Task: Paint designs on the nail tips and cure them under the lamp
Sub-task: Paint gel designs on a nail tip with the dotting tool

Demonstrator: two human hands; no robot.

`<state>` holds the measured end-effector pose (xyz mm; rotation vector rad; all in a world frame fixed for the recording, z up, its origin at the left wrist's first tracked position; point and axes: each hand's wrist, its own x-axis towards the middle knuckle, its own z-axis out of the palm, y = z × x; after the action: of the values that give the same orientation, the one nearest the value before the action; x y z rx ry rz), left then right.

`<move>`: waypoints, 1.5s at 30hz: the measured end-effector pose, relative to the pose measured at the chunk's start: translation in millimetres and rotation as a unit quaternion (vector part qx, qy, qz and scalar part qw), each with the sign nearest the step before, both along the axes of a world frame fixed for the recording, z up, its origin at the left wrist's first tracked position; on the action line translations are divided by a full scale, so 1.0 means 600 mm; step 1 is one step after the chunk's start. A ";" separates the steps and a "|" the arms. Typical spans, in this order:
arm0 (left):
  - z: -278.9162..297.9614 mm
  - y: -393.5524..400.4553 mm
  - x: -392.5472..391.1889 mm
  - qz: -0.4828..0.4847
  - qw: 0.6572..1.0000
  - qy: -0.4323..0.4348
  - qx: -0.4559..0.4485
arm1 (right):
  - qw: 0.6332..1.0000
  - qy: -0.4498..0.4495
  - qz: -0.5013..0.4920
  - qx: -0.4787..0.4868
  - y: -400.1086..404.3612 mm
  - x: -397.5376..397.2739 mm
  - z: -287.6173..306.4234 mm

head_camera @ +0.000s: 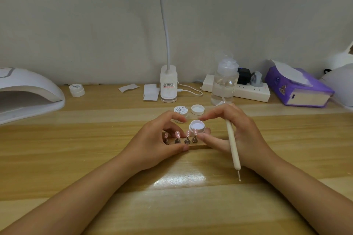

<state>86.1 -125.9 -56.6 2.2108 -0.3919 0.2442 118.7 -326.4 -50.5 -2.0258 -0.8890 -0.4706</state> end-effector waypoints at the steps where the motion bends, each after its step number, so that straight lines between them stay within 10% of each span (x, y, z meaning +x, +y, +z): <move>1: 0.000 0.000 0.000 0.002 1.000 0.001 -0.001 | 1.000 0.000 -0.005 0.003 -0.004 0.000 0.002; 24: 0.001 0.002 -0.001 -0.004 1.000 0.004 -0.004 | 0.980 0.154 0.011 0.124 -0.014 0.014 0.003; 45: 0.010 -0.021 -0.008 0.017 0.976 -0.215 -0.044 | 0.994 0.037 0.040 0.090 0.033 -0.018 0.000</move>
<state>81.4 -138.5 -50.3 2.0704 -0.5653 0.7501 108.0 -306.4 -50.6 -1.8248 -0.8475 -0.4141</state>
